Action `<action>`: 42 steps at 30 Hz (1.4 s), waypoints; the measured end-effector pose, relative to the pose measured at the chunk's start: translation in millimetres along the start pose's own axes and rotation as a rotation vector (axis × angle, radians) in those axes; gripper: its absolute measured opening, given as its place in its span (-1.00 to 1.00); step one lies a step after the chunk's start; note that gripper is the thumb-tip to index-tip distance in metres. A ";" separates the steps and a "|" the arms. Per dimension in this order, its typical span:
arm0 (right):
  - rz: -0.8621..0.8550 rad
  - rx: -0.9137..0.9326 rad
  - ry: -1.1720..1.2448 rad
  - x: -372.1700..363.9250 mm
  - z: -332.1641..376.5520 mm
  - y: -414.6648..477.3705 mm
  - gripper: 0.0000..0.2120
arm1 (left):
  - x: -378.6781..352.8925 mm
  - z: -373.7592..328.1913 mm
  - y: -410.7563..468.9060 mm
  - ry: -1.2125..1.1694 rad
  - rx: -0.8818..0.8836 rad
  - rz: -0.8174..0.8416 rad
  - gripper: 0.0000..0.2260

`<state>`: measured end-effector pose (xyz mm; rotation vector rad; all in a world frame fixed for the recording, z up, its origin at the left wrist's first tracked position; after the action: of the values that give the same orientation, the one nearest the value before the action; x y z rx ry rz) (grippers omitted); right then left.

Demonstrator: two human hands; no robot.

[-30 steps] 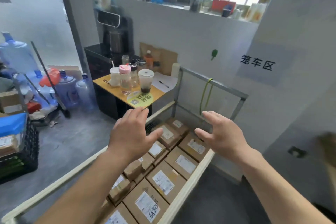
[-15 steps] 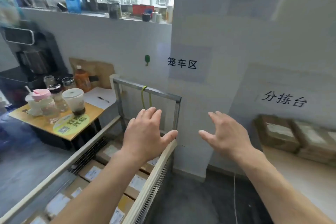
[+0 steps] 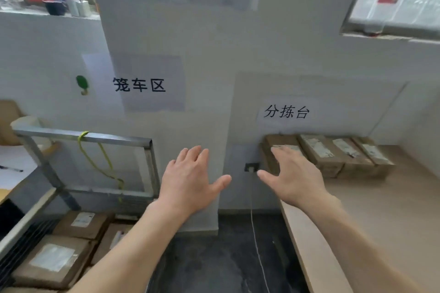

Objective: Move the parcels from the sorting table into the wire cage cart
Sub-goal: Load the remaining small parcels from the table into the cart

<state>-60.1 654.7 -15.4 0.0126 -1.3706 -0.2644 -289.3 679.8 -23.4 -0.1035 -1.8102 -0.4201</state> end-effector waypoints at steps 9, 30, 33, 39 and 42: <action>-0.070 -0.298 -0.082 16.8 -67.7 44.9 -0.36 | -51.1 -42.8 114.1 -0.058 -0.269 0.095 -0.18; -0.019 -0.606 -0.069 -41.0 -216.8 116.1 -0.29 | -161.3 -130.7 249.9 -0.129 -0.422 0.253 -0.08; 0.008 -0.615 -0.041 -55.1 -251.4 144.0 -0.32 | -189.0 -146.2 272.2 -0.113 -0.379 0.291 -0.12; 0.119 -0.644 -0.010 -90.2 -321.1 186.6 -0.33 | -248.4 -175.2 308.7 -0.092 -0.285 0.390 -0.15; 0.183 -0.639 -0.013 -109.3 -349.3 204.3 -0.23 | -276.6 -182.6 316.3 -0.090 -0.218 0.429 -0.16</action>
<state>295.7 823.5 -158.8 -0.6433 -1.2398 -0.5375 46.4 953.4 -172.9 -0.6586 -1.7644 -0.3066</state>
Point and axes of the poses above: each hand's wrist, its own y-axis towards the middle knuckle, its own x-axis out of the back of the hand, z = x × y, the point moved 8 cm from there along y, towards the middle knuckle, and after that the axes turned 2 degrees about -z, right-handed, at the moved point
